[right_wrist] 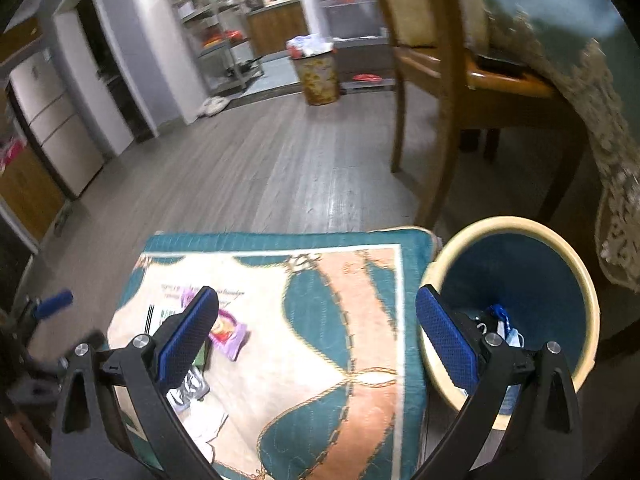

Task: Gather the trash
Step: 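Move both open tools back over the stool, then grasp the white tissue with the right tool while the left tool grasps the pink candy wrapper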

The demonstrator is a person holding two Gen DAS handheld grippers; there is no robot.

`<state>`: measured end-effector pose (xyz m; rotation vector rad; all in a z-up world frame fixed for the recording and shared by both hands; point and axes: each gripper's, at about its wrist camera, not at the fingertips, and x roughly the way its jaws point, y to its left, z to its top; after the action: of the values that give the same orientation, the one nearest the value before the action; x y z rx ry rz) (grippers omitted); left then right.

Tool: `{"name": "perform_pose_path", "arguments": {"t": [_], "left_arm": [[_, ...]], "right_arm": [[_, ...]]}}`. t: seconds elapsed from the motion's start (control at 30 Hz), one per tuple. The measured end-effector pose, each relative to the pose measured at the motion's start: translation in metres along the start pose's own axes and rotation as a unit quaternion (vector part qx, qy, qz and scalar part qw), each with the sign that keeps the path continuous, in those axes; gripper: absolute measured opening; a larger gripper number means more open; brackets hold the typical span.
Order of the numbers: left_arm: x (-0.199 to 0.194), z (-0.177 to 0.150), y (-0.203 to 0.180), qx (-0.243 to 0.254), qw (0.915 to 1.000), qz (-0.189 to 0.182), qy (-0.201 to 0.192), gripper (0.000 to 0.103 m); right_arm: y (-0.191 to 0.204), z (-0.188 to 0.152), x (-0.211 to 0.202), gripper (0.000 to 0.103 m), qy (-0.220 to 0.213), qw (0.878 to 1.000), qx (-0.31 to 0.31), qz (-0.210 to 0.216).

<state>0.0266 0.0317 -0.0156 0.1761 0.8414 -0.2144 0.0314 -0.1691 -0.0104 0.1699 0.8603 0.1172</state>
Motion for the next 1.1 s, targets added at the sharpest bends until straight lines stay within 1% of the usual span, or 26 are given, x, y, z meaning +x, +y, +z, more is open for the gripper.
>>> {"name": "perform_pose_path", "arguments": {"t": [0.1,0.17,0.23,0.33,0.37,0.47,0.57,0.6,0.63,0.67,0.77,0.83,0.87,0.9,1.0,1.1], "left_arm": [[-0.008,-0.002,0.026,-0.041,0.9991,-0.005,0.000,0.095],[-0.012,-0.004,0.039,-0.062,0.9981,0.002,-0.002,0.095],[-0.010,-0.005,0.051,-0.082,0.9965,0.013,0.000,0.095],[-0.003,-0.008,0.064,-0.107,0.9939,0.021,0.013,0.095],[-0.002,-0.009,0.066,-0.110,0.9935,0.023,0.015,0.095],[0.002,-0.010,0.071,-0.115,0.9928,0.030,0.020,0.095],[0.006,-0.011,0.073,-0.121,0.9920,0.024,0.027,0.095],[0.008,-0.011,0.073,-0.121,0.9920,0.023,0.028,0.095],[0.008,-0.011,0.073,-0.120,0.9921,0.024,0.029,0.095],[0.010,-0.011,0.072,-0.118,0.9922,0.026,0.030,0.095],[0.013,-0.009,0.071,-0.116,0.9924,0.028,0.031,0.095],[0.016,-0.009,0.070,-0.114,0.9925,0.029,0.032,0.095],[0.017,-0.009,0.069,-0.112,0.9927,0.031,0.034,0.095],[0.019,-0.009,0.067,-0.109,0.9929,0.032,0.036,0.095],[0.027,-0.011,0.063,-0.098,0.9936,0.039,0.041,0.095],[0.034,-0.014,0.059,-0.089,0.9938,0.042,0.053,0.095]], "right_arm": [[0.018,-0.016,0.011,0.097,0.021,0.999,-0.024,0.019],[0.031,-0.029,0.021,0.097,0.041,0.998,-0.050,0.027],[0.051,-0.047,0.032,0.097,0.062,0.993,-0.090,0.040],[0.080,-0.074,0.047,0.097,0.089,0.983,-0.149,0.067],[0.092,-0.085,0.052,0.097,0.098,0.977,-0.174,0.077],[0.111,-0.104,0.059,0.097,0.115,0.965,-0.208,0.106],[0.124,-0.121,0.071,0.096,0.148,0.957,-0.217,0.121],[0.126,-0.125,0.075,0.093,0.160,0.956,-0.216,0.121],[0.127,-0.129,0.077,0.087,0.169,0.954,-0.216,0.120],[0.128,-0.132,0.081,0.082,0.179,0.953,-0.215,0.120],[0.125,-0.140,0.090,0.060,0.202,0.949,-0.214,0.116],[0.124,-0.143,0.092,0.031,0.207,0.946,-0.220,0.117],[0.124,-0.142,0.091,0.023,0.206,0.946,-0.221,0.119],[0.123,-0.140,0.090,0.010,0.208,0.946,-0.218,0.123],[0.114,-0.127,0.081,0.006,0.200,0.952,-0.195,0.128],[0.099,-0.106,0.064,0.005,0.180,0.961,-0.163,0.131]]}}
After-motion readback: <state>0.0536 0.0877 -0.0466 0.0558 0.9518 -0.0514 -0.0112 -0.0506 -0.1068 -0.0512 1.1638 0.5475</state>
